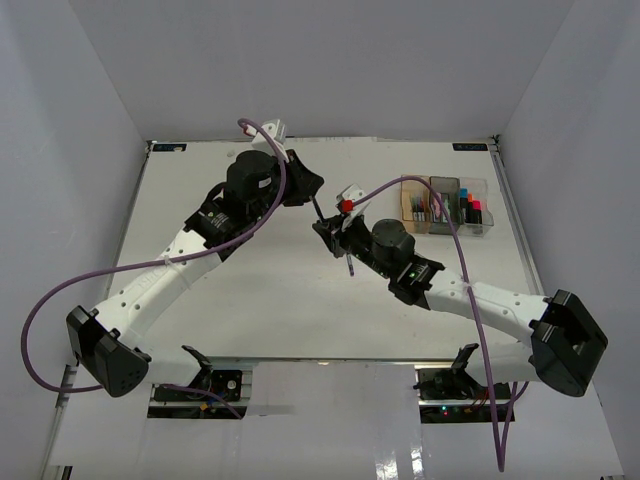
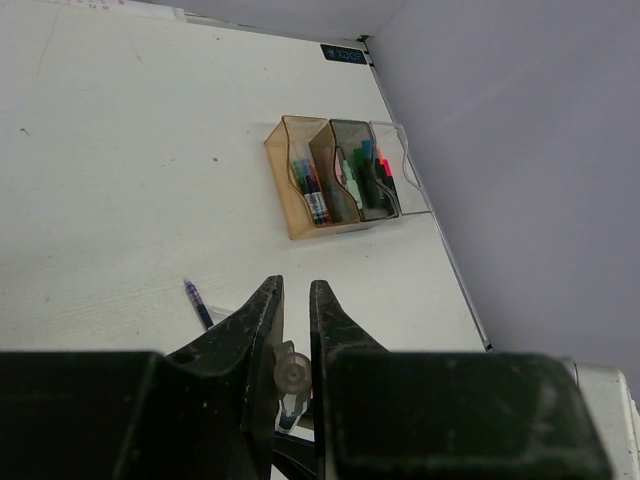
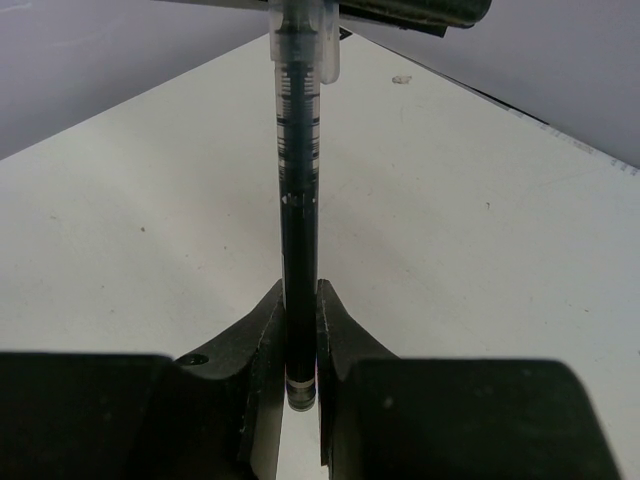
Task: Sort the stationery into containers
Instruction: Close the pen cap on the pen.
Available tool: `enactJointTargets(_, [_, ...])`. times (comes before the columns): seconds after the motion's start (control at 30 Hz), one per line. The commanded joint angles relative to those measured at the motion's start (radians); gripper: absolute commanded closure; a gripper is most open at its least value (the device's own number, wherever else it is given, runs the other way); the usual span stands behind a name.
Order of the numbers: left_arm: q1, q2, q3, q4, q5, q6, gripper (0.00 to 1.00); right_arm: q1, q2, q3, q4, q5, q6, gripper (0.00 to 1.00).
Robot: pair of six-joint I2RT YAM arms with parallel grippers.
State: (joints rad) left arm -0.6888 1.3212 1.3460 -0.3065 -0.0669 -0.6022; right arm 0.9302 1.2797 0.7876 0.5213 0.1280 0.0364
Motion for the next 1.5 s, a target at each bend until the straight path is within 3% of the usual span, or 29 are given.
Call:
enactJointTargets(0.0, [-0.011,-0.023,-0.036,-0.037,0.053,-0.037,0.92,-0.002,-0.057,0.047,0.138,0.005,-0.023,0.91])
enactJointTargets(0.67, [-0.017,-0.005,-0.084,-0.022,0.102,-0.065,1.00,-0.002,-0.060,0.105,0.174,-0.033,-0.082,0.92])
enactJointTargets(1.47, [-0.041,0.004,-0.171,0.044,0.127,-0.111,1.00,-0.011,-0.060,0.171,0.223,-0.030,-0.101,0.92])
